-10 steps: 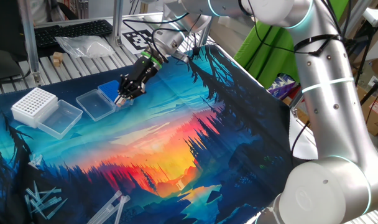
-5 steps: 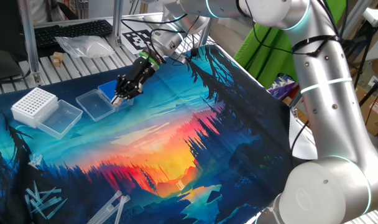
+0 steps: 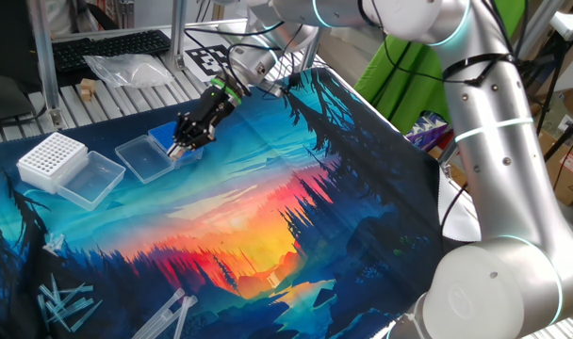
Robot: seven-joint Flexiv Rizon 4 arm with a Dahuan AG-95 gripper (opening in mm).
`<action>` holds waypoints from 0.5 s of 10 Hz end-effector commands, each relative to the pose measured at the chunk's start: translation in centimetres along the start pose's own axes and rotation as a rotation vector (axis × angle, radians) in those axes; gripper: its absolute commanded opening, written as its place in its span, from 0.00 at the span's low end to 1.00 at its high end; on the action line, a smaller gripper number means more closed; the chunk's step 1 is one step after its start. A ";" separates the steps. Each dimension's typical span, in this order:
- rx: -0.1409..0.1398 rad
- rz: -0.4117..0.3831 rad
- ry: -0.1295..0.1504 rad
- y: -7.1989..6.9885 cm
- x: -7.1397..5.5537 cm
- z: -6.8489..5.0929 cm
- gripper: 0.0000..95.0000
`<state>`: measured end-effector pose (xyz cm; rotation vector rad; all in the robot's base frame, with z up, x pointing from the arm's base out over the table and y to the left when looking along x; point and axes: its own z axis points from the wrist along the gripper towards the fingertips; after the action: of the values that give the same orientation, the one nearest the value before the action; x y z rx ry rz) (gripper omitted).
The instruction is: Insert a small pipette tip into the holder for small pipette tips
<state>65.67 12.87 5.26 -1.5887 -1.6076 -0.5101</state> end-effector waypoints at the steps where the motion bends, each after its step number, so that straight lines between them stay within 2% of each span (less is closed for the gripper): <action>1: -0.004 -0.007 0.001 0.1 0.0 0.1 0.00; 5: -0.003 -0.016 0.002 0.4 -0.2 0.5 0.00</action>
<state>65.83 13.19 4.74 -1.5812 -1.6214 -0.5249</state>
